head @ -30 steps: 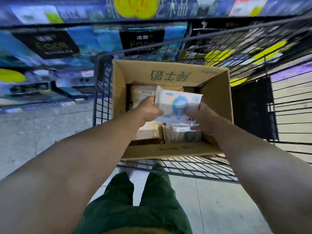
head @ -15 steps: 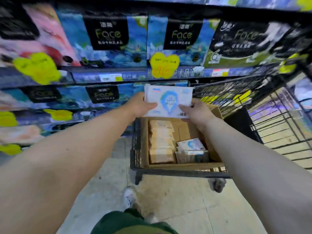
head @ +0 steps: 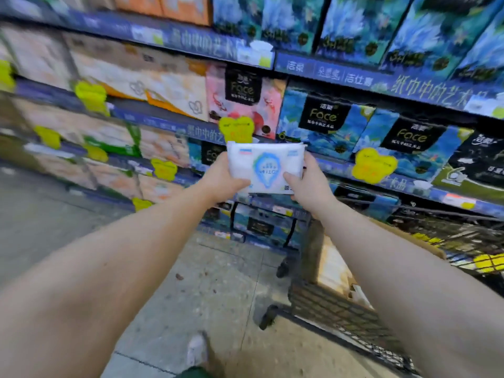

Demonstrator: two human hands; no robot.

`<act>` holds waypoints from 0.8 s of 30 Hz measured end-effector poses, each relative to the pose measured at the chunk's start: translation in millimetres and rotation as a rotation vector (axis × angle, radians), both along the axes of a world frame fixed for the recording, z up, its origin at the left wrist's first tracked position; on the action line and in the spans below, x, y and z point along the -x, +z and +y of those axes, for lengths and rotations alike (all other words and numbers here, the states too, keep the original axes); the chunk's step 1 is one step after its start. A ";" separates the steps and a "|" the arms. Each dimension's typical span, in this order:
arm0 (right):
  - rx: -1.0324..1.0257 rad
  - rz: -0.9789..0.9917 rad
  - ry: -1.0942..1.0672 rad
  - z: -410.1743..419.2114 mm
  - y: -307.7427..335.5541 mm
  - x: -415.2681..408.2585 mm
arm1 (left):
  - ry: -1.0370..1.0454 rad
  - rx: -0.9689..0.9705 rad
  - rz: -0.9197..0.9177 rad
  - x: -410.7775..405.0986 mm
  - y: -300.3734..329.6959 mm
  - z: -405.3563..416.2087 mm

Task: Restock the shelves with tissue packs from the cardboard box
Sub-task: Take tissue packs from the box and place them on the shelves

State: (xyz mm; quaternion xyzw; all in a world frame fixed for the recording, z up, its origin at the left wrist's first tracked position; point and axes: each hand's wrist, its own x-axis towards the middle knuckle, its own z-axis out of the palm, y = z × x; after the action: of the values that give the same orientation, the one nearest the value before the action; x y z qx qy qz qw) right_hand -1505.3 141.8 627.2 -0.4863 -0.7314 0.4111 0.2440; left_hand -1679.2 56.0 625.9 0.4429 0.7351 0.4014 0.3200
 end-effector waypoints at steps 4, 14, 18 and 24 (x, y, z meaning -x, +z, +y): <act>-0.134 -0.020 0.185 -38.3 17.2 105.6 | 0.181 -0.055 0.063 90.1 9.3 -57.1; -0.122 0.095 0.584 -186.7 31.0 480.9 | 0.572 -0.087 0.257 417.3 41.3 -270.5; -0.039 0.173 0.661 -242.4 39.3 606.6 | 0.654 -0.071 0.292 528.5 63.1 -337.9; 0.030 0.239 0.813 -276.2 44.1 766.5 | 0.790 -0.110 0.257 663.4 63.2 -387.8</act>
State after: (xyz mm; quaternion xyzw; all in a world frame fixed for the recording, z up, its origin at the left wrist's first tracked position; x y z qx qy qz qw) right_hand -2271.8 -134.5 671.3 -0.1107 -0.8241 0.5381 0.1379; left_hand -2342.5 -331.8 689.1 0.1898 0.8599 0.4733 0.0230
